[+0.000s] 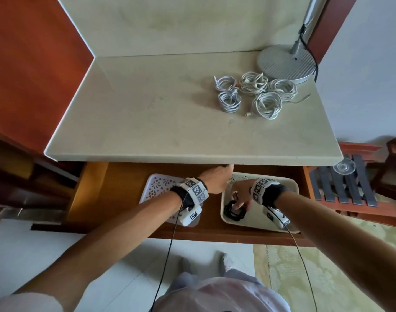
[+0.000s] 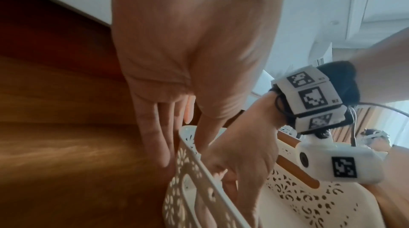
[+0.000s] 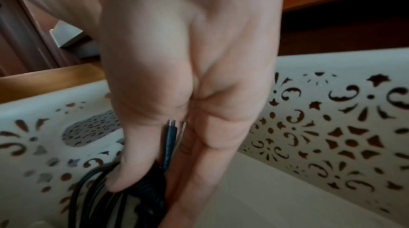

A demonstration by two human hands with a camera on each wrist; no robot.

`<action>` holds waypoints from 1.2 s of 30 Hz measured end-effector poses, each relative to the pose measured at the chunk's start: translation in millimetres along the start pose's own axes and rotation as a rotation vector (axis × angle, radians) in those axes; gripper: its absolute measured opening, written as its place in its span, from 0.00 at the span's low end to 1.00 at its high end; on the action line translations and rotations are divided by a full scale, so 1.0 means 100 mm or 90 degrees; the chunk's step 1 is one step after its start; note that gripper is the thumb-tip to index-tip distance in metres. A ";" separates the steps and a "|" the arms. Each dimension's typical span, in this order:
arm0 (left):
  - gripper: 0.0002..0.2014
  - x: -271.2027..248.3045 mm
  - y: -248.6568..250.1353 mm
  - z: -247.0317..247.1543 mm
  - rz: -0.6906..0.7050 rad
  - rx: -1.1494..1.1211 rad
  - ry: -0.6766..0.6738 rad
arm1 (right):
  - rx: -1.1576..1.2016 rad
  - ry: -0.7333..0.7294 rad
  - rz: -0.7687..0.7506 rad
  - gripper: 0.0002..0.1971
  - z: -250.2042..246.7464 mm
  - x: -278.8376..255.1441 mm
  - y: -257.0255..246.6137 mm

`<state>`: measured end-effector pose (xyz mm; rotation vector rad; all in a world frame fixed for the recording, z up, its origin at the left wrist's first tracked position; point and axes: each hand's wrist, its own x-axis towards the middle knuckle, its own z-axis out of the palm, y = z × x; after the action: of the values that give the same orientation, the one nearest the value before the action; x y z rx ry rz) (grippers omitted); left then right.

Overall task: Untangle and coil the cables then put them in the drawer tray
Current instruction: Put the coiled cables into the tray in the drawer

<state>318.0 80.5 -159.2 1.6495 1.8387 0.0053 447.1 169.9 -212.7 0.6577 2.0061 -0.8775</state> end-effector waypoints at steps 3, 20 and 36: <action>0.25 0.00 -0.07 -0.03 0.002 0.014 -0.050 | -0.017 -0.029 0.010 0.20 0.04 0.02 -0.05; 0.12 0.22 -0.02 -0.06 -0.024 0.120 -0.134 | -0.229 0.016 -0.077 0.21 0.26 0.07 -0.29; 0.17 0.09 0.11 -0.13 -0.047 0.112 -0.155 | -0.138 0.153 -0.012 0.36 0.38 -0.03 -0.28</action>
<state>321.9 96.4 -148.3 1.6176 1.7514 -0.3832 447.2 122.8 -217.0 0.6450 2.2866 -0.6015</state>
